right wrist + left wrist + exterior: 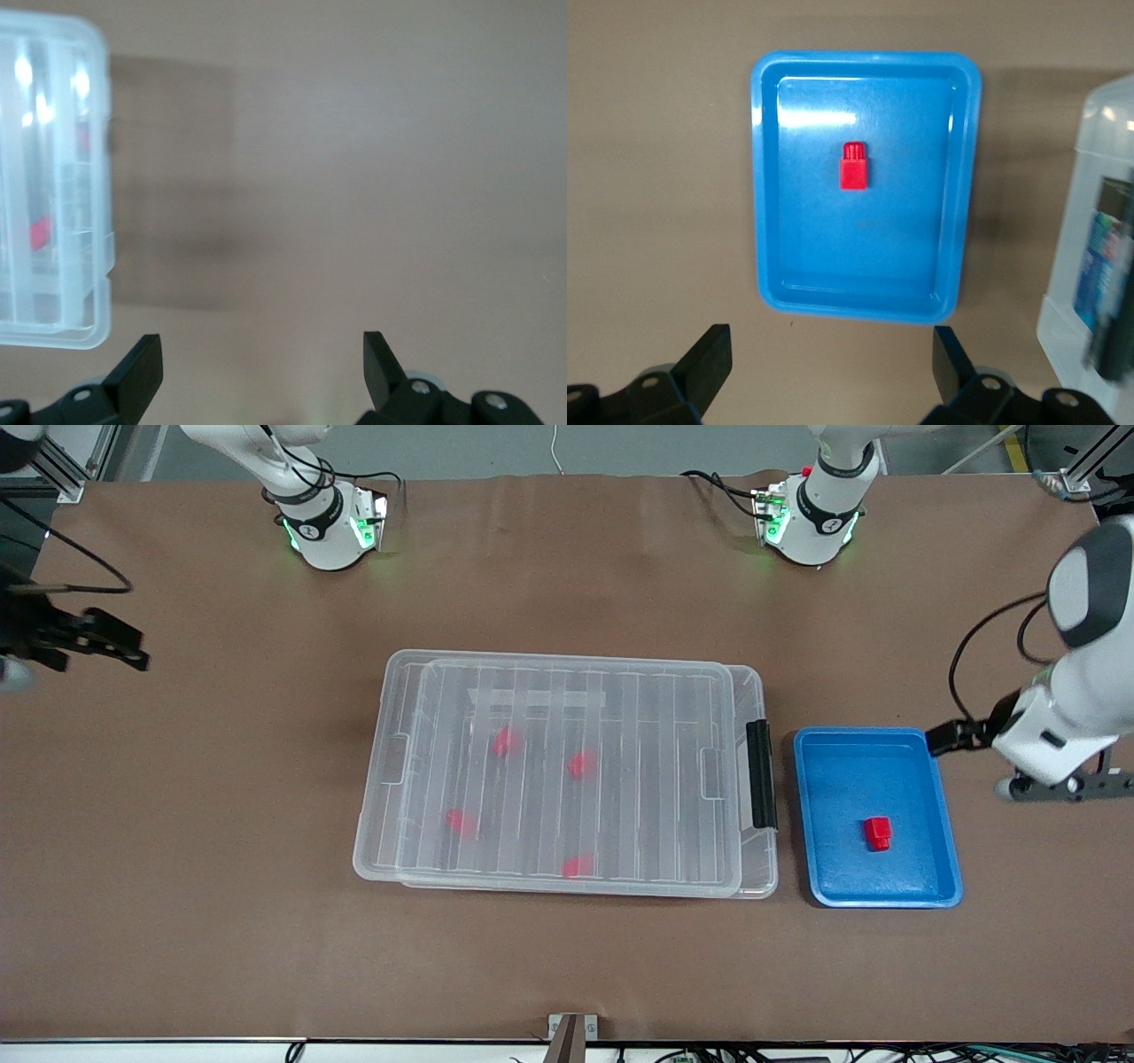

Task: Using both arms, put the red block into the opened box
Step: 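Reach the left gripper to the red block while the right gripper approaches the lid, then grasp the red block with the left gripper while the right gripper grips the lid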

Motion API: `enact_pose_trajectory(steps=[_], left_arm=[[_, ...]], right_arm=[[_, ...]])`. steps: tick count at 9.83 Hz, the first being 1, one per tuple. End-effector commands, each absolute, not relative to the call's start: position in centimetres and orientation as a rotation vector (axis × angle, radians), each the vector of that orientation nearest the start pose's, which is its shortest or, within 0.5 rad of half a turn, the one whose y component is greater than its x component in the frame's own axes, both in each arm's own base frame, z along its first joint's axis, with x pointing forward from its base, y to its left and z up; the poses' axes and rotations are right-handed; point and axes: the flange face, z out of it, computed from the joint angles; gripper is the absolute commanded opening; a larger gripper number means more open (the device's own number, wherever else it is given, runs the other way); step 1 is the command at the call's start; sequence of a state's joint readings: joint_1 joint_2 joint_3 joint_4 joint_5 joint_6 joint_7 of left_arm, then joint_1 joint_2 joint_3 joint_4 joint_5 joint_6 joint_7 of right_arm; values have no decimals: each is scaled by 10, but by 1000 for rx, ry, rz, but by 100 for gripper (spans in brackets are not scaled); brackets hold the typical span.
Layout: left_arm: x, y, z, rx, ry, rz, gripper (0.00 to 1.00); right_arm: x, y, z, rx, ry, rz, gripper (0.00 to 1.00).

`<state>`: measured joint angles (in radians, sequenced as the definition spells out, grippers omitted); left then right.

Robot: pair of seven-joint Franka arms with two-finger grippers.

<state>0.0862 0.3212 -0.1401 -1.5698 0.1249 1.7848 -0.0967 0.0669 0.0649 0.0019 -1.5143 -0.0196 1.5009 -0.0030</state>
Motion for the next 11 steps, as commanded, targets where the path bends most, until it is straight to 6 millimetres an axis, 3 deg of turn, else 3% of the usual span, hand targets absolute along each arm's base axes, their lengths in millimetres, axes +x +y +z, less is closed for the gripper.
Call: enact_pose_trajectory(steps=[1,2,3,5,7,11], left_arm=[[670,-3,368,-3063,-34,200,100],[679,0,330,-3071,-29,200,100],[686,0,306,-3081,-30,170,95],[690,19,253,-3103,-77,192,87],[687,18,222,-3100,-62,240,80],[685,12,181,-3113,-57,263,61]], right_arm=[[598,97,550,-3156,-139,148,100],[612,137,511,-3168,-76,154,100],[620,173,474,-3176,-26,165,100],[618,228,418,-3207,-44,189,100],[608,235,365,-3231,-56,178,100],[606,220,352,-3268,-57,192,100]])
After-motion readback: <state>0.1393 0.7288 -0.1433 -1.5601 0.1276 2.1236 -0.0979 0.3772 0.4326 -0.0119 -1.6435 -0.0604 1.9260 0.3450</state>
